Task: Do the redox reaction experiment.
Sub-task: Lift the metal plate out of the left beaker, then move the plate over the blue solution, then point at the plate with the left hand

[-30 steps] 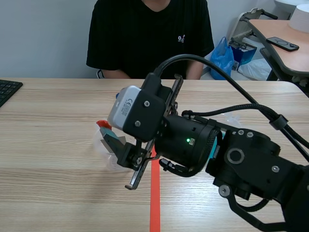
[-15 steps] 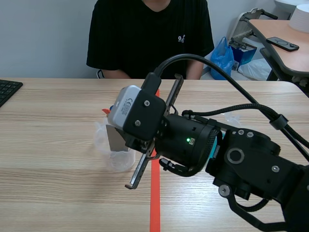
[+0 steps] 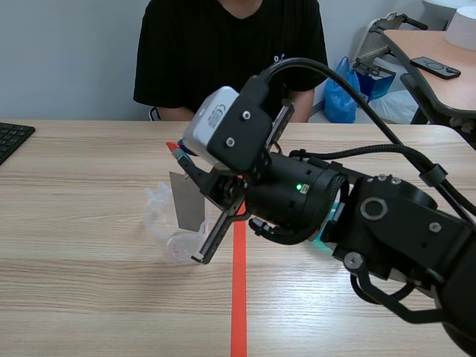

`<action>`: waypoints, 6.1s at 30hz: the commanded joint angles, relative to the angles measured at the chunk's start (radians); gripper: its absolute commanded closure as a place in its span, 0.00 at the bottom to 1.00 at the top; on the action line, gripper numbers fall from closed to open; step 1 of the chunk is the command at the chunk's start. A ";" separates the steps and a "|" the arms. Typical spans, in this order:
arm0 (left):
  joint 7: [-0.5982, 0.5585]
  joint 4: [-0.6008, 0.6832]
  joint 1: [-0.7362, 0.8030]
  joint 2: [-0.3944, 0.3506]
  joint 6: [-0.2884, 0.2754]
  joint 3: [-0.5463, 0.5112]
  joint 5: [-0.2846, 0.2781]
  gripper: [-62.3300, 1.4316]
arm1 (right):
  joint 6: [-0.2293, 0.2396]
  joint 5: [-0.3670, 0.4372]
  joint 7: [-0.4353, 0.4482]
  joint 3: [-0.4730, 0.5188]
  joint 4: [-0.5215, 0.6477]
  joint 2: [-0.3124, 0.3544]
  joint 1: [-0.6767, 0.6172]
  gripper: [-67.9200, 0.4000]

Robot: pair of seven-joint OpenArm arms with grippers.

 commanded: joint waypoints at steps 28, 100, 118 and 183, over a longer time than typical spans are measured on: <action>-0.020 0.015 0.003 -0.006 0.005 -0.009 -0.009 0.93 | 0.386 0.714 -0.650 0.550 0.450 0.121 0.018 0.97; -0.006 0.023 -0.591 -0.252 -0.296 0.337 -0.209 0.93 | 0.596 1.096 -0.675 0.892 0.154 0.428 -0.019 0.97; 0.229 0.023 -0.986 -0.064 -0.314 0.690 -0.232 0.93 | 0.596 1.096 -0.687 0.892 0.154 0.428 -0.019 0.97; 0.341 -0.235 -1.286 0.335 -0.272 0.949 -0.298 0.93 | 0.596 1.097 -0.690 0.892 0.154 0.428 -0.019 0.97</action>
